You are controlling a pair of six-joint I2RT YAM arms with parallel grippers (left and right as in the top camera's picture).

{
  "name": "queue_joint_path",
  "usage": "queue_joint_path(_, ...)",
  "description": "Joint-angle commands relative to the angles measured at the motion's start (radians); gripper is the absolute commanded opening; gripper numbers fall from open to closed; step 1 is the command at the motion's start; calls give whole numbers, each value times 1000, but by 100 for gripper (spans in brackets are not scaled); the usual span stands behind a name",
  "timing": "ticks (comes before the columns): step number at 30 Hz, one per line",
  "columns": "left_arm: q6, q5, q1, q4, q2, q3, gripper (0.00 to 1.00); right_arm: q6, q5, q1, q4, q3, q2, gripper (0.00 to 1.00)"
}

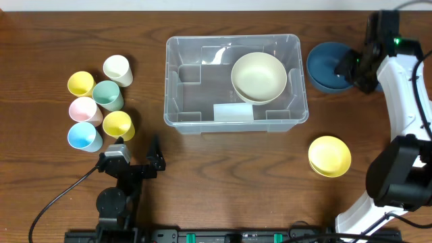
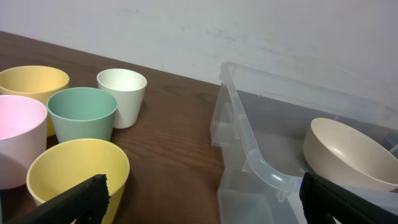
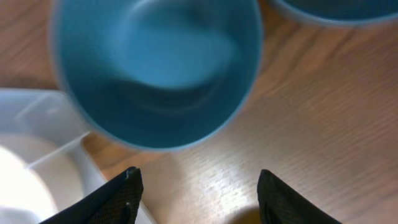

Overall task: Pack container
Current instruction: 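Grasp the rim of a blue bowl with the right gripper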

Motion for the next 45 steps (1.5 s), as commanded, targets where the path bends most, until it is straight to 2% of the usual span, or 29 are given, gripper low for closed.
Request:
queue_joint_path(1, 12, 0, 3, -32, -5, -19, 98, 74, -31, -26, 66, -71, 6, 61)
queue_joint_path(7, 12, 0, 3, -32, -5, -19, 98, 118, -31, -28, 225, -182, 6, 60)
queue_joint_path(17, 12, 0, 3, -32, -5, -19, 98, 149, -26, -29, 348, -271, 27, 59)
queue_joint_path(19, 12, 0, 3, -32, -5, -19, 98, 148, -26, -28, 370, -284, 34, 54)
queue_joint_path(23, 12, 0, 3, -32, -5, -19, 98, 148, -22, -29, 388, -298, 48, 27)
queue_joint_path(26, 12, 0, 3, -32, -5, -19, 98, 148, -14, -29, 392, -306, 57, 17)
queue_joint_path(30, 12, 0, 3, -32, -5, -19, 98, 148, 0, -29, 412, -321, 67, 13)
queue_joint_path(34, 12, 0, 3, -32, -5, -19, 98, 148, 10, -29, 443, -344, 69, 2)
queue_joint_path(45, 12, 0, 3, -32, -5, -19, 98, 121, 51, -62, 479, -342, 61, 1)
